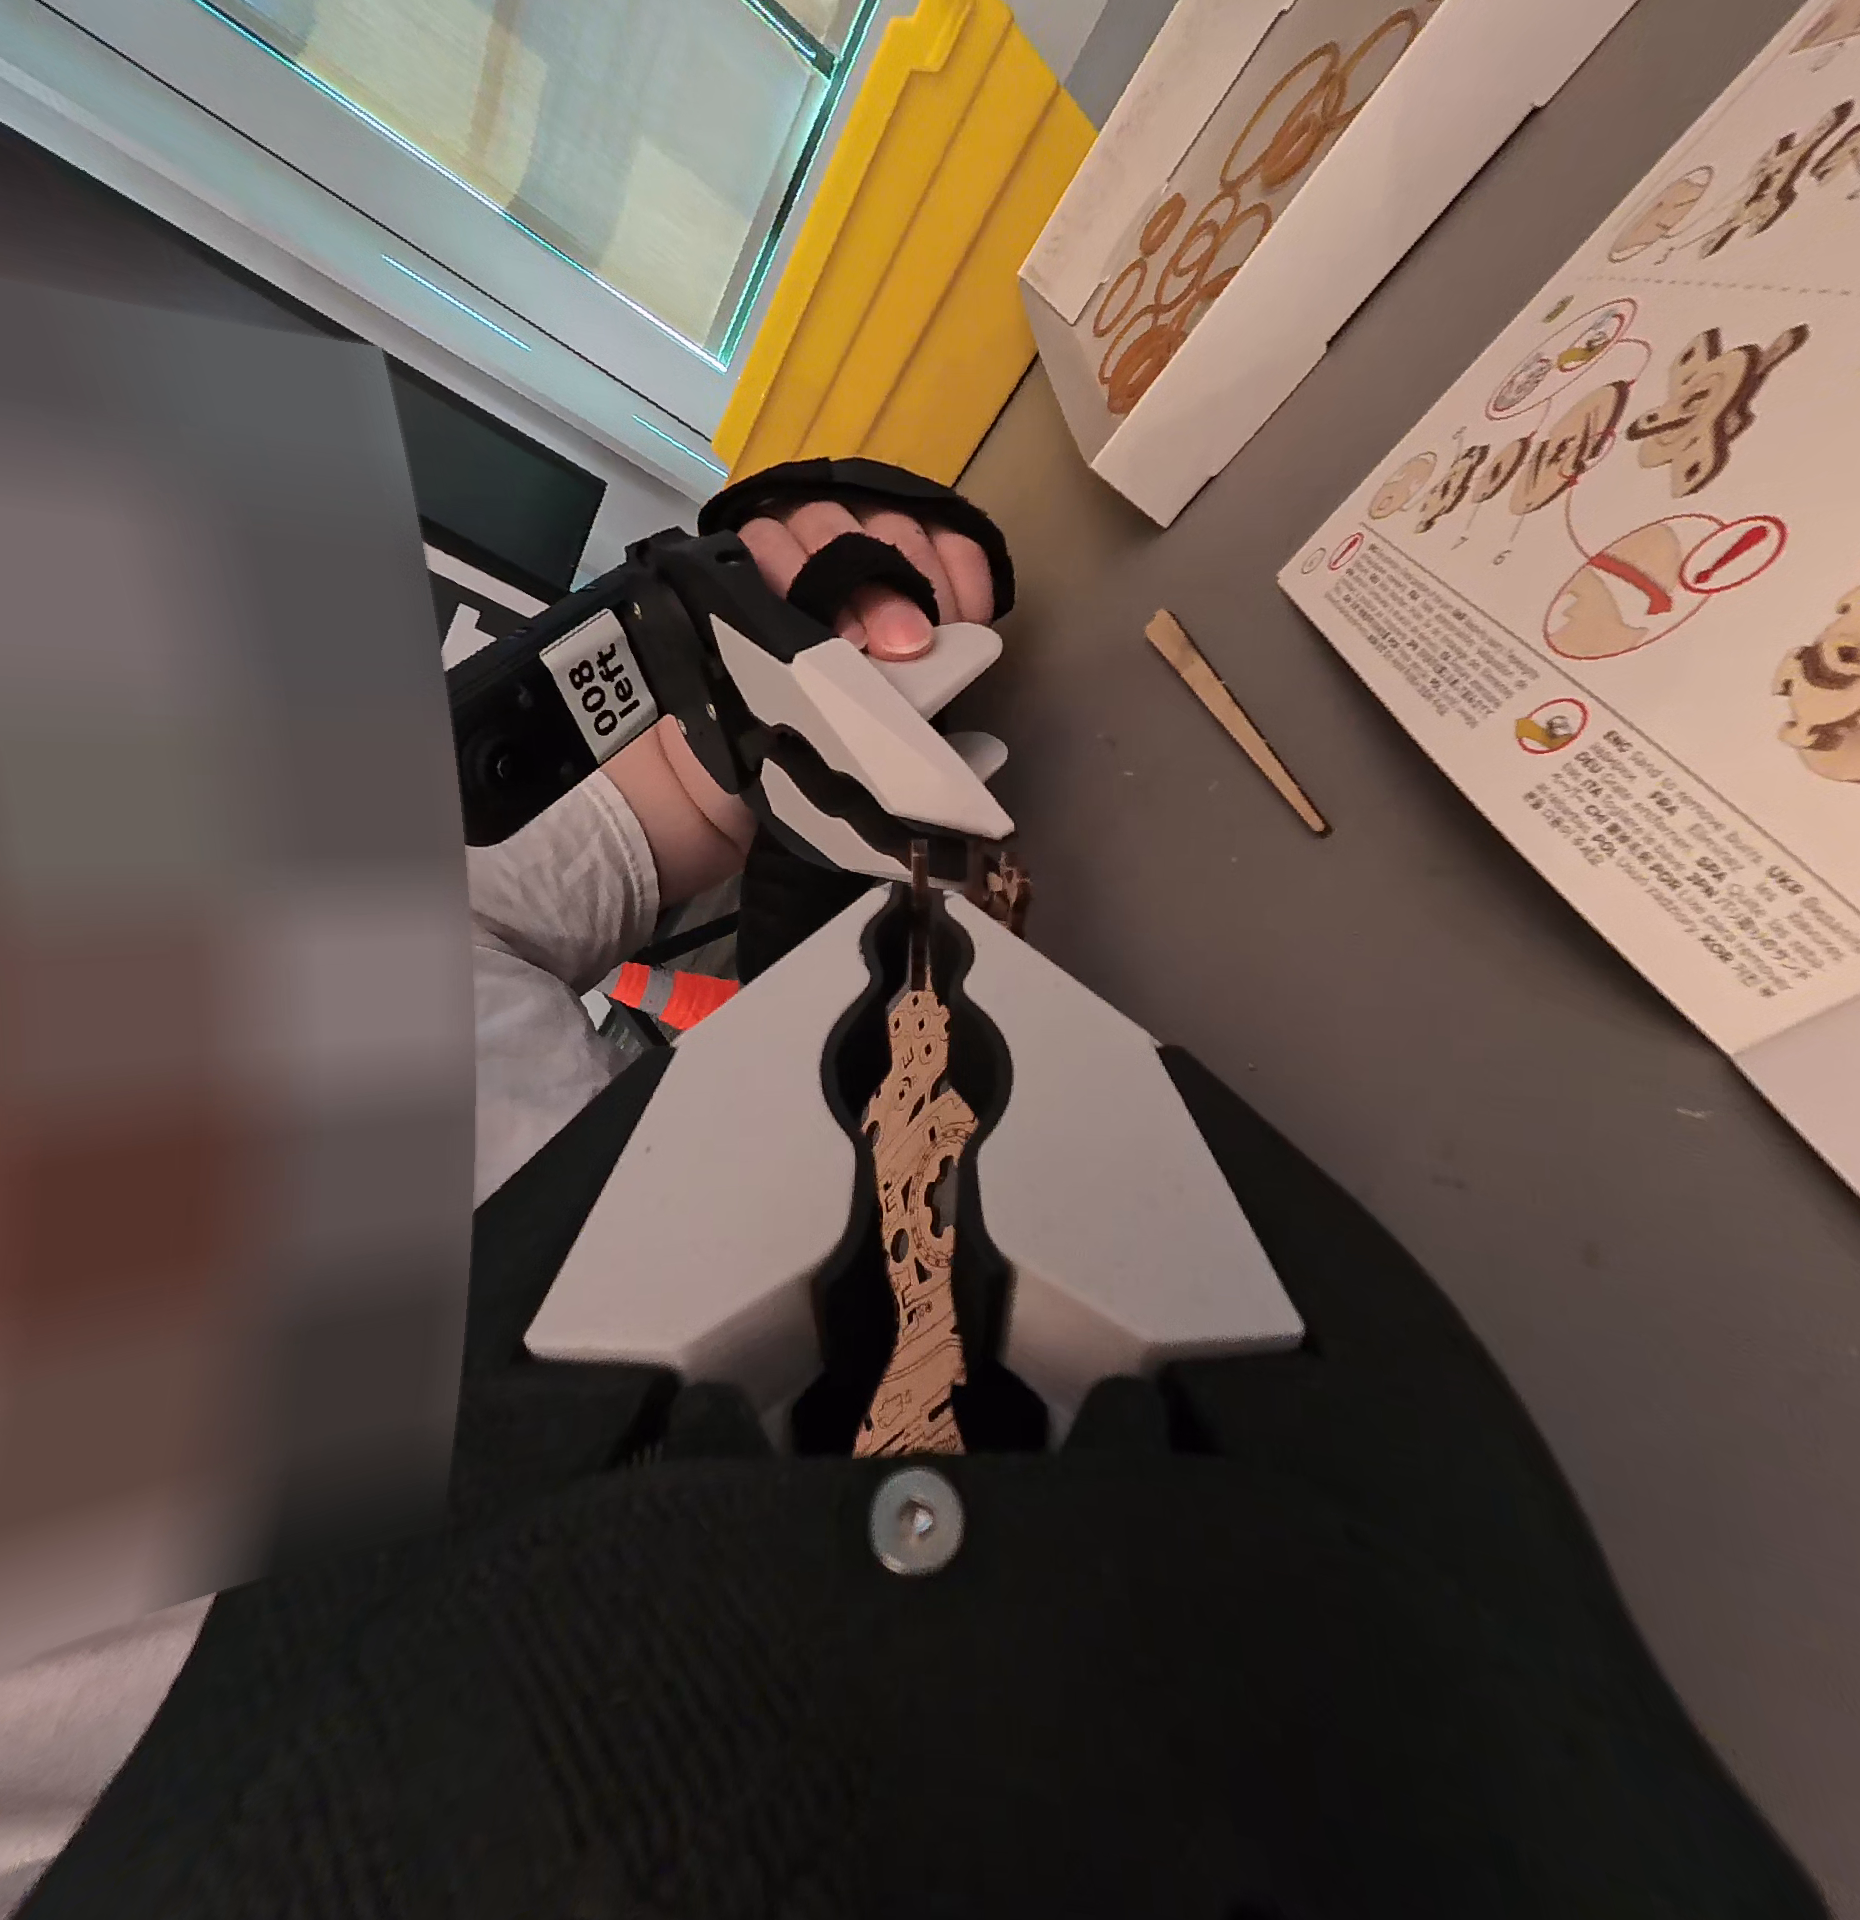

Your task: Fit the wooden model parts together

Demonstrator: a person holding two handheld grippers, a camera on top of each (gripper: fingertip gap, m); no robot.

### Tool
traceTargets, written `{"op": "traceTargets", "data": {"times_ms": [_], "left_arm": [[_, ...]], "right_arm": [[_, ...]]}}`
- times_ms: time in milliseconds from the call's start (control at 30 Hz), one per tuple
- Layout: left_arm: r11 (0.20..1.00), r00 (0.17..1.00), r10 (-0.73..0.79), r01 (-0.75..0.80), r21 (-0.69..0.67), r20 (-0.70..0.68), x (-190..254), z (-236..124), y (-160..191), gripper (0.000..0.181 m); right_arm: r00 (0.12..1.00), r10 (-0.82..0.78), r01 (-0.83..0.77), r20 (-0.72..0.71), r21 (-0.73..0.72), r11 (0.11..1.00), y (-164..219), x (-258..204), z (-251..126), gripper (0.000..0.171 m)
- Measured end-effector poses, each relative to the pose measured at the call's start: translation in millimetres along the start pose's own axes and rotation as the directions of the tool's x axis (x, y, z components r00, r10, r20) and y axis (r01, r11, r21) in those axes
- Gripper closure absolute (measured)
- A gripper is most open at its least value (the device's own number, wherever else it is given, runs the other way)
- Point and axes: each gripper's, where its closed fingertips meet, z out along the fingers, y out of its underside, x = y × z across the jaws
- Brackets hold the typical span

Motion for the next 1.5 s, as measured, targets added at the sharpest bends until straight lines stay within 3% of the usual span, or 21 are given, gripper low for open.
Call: {"op": "traceTargets", "data": {"times_ms": [333, 500, 833, 1233, 1500], "left_arm": [[1.000, 1.000, -0.012, 0.012, 0.012, 0.011, -2.8, -1.6, -2.4, 0.174], [1.000, 1.000, -0.017, 0.017, 0.022, 0.020, -4.9, -2.5, -4.0, 0.175], [0.999, 0.999, -0.023, 0.022, 0.025, 0.038, -8.9, -3.5, -4.3, 0.174], [1.000, 0.999, -0.014, 0.012, 0.025, 0.048, -9.4, -3.7, -5.1, 0.174], [1.000, 0.999, -0.008, 0.007, 0.027, 0.053, -9.6, -4.0, -6.0, 0.175]], "right_arm": [[1.000, -0.026, 0.027, -0.011, 0.017, 1.000, -3.3, 0.0, -1.0, 0.170], [0.985, -0.155, 0.156, -0.076, 0.008, 0.988, -6.6, 0.3, -1.8, 0.169], [0.960, -0.241, 0.247, -0.142, 0.021, 0.969, -14.1, 4.5, -10.2, 0.135], [0.989, -0.147, 0.146, -0.025, -0.039, 0.989, 3.6, 8.3, 1.8, 0.156], [0.997, -0.082, 0.082, 0.016, -0.025, 0.996, 3.5, 7.0, 2.5, 0.157]]}}
